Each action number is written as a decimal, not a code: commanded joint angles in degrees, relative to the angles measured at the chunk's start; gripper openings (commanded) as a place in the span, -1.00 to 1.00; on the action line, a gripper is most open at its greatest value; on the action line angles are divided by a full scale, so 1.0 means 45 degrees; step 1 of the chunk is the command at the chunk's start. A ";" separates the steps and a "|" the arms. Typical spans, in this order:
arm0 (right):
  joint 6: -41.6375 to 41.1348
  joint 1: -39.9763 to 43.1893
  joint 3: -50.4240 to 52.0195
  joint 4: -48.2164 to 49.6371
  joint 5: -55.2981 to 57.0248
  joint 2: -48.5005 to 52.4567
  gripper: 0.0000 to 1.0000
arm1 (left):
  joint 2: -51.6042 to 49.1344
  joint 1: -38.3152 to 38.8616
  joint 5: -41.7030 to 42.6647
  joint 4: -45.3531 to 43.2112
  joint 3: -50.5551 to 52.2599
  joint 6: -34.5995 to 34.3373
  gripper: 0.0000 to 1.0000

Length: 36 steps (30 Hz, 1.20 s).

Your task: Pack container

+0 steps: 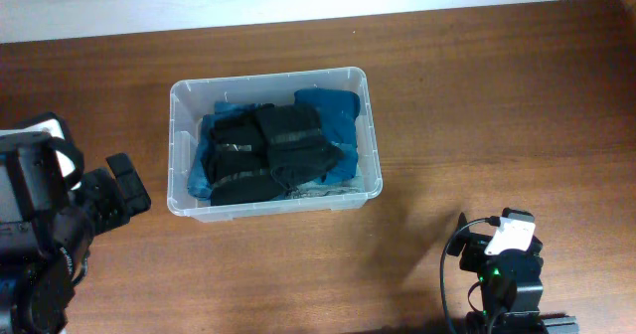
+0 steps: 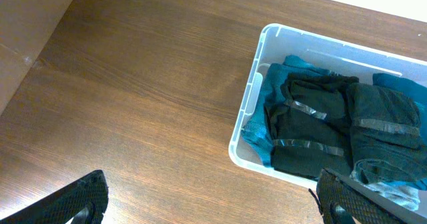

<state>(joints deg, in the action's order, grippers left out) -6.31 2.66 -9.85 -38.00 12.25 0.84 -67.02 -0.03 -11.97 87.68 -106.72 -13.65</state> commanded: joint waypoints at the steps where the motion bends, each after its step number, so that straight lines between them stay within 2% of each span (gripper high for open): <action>1: -0.0131 0.0121 0.0117 0.0029 -0.0112 -0.0141 0.97 | 0.0005 -0.0053 0.0039 0.0015 -0.0058 0.0102 0.99; 21: -0.0131 0.0121 0.0117 0.0029 -0.0112 -0.0141 0.97 | 0.0083 0.0053 0.0034 0.0053 -0.0053 0.0102 0.99; 24: -0.0131 0.0121 0.0117 0.0029 -0.0112 -0.0141 0.97 | 0.0340 -0.0049 -0.0884 -0.0117 -0.0015 0.0253 0.99; 28: -0.0131 0.0121 0.0117 0.0029 -0.0107 -0.0141 0.97 | 0.1175 -0.0209 0.0010 -0.1394 0.0845 0.1889 0.99; 31: -0.0131 0.0121 0.0117 0.0029 -0.0112 -0.0141 0.97 | 0.2317 -0.0209 0.1360 -0.3449 0.2715 0.3677 0.99; 36: -0.0131 0.0121 0.0117 0.0029 -0.0107 -0.0141 0.97 | 0.4498 -0.0209 0.2302 -0.6275 0.6611 0.3871 0.99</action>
<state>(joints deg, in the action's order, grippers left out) -6.26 2.70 -9.82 -37.98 11.86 0.84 -51.03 -0.73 -6.63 62.57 -84.95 -0.49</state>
